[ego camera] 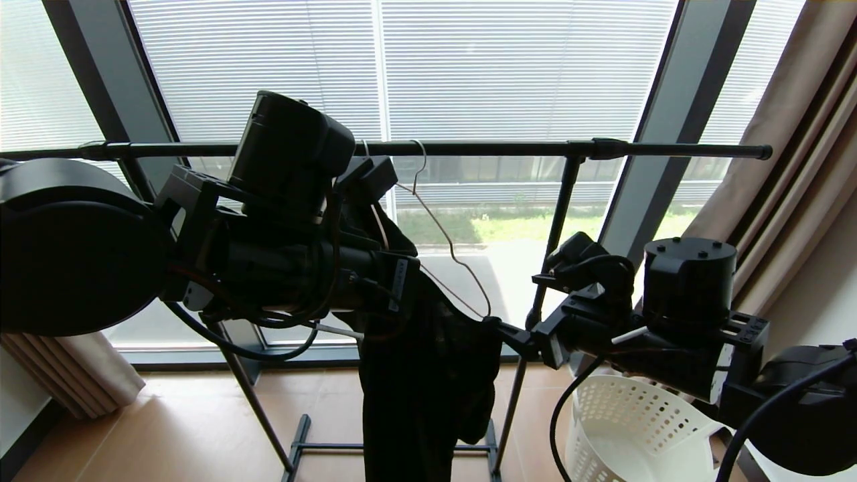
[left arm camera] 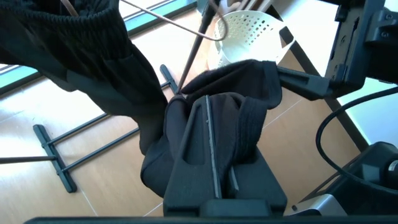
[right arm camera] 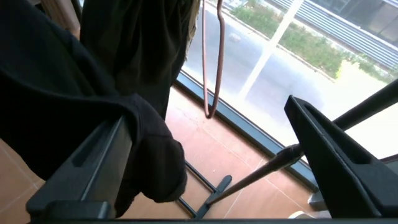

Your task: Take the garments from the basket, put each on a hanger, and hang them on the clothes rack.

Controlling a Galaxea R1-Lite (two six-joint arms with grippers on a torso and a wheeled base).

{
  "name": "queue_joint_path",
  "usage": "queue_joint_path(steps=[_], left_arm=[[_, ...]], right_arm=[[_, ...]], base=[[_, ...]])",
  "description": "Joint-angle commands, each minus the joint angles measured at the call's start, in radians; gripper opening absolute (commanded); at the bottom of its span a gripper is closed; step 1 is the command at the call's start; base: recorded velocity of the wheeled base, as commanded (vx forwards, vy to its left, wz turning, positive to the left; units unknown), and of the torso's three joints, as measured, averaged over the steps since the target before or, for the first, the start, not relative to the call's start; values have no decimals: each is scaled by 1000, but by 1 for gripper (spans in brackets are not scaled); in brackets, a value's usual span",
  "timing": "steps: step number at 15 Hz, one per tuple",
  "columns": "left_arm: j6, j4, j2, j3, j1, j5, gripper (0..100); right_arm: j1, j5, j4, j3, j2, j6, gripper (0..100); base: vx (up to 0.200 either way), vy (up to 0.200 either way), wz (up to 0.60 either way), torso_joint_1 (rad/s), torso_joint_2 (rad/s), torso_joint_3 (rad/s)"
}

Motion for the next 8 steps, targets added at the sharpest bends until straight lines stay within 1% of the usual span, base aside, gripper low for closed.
queue_joint_path(steps=[1, 3, 4, 6, 8], left_arm=[[-1, 0, -3, 3, 0, 0, 0], [-1, 0, -3, 3, 0, 2, 0], [-1, 0, -3, 3, -1, 0, 0], [0, 0, -1, 0, -3, 0, 0], [-1, 0, -1, -14, -3, 0, 0]], right_arm=[[1, 13, 0, 20, -13, -11, 100], [-1, 51, -2, 40, -26, -34, 100], [-1, 90, -28, 60, -35, -45, 100], [2, 96, -66, 83, -30, -45, 100], [19, 110, -74, 97, -23, -50, 100]], base=[[0, 0, 0, 0, 0, 0], [0, 0, 0, 0, 0, 0], [0, 0, 0, 0, 0, 0], [0, 0, 0, 0, 0, 0], [0, 0, 0, 0, 0, 0]])
